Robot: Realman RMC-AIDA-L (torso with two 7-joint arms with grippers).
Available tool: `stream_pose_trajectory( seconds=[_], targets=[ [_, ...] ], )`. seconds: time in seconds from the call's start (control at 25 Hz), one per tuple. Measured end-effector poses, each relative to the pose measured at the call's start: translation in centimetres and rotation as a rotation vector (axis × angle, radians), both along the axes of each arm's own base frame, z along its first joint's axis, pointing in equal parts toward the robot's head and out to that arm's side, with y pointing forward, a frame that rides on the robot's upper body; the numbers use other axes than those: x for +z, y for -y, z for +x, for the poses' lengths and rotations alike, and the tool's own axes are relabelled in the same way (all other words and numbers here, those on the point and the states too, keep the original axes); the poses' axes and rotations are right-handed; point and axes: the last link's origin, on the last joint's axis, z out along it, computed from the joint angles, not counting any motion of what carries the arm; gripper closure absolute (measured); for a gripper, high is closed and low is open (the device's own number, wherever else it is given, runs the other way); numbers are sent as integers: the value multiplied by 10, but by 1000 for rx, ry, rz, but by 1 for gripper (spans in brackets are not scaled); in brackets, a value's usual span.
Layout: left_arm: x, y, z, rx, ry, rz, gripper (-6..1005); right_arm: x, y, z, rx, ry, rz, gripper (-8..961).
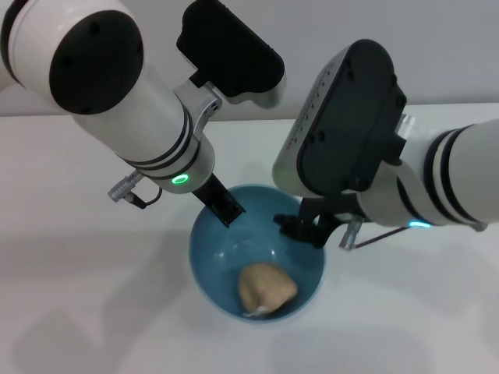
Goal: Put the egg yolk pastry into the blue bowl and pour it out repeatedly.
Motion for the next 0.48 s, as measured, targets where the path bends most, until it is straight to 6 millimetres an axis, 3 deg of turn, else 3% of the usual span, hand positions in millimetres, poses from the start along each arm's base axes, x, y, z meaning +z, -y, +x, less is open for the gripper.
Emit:
stream_pose_trajectory(
  seconds=[0.28, 0.48],
  targets=[
    [-4, -1, -1, -21, 16, 9, 986, 27, -5, 13, -7, 55, 170, 541],
    [-15, 1, 0, -68, 30, 4, 986, 51, -13, 40, -155, 20, 291, 521]
  ],
)
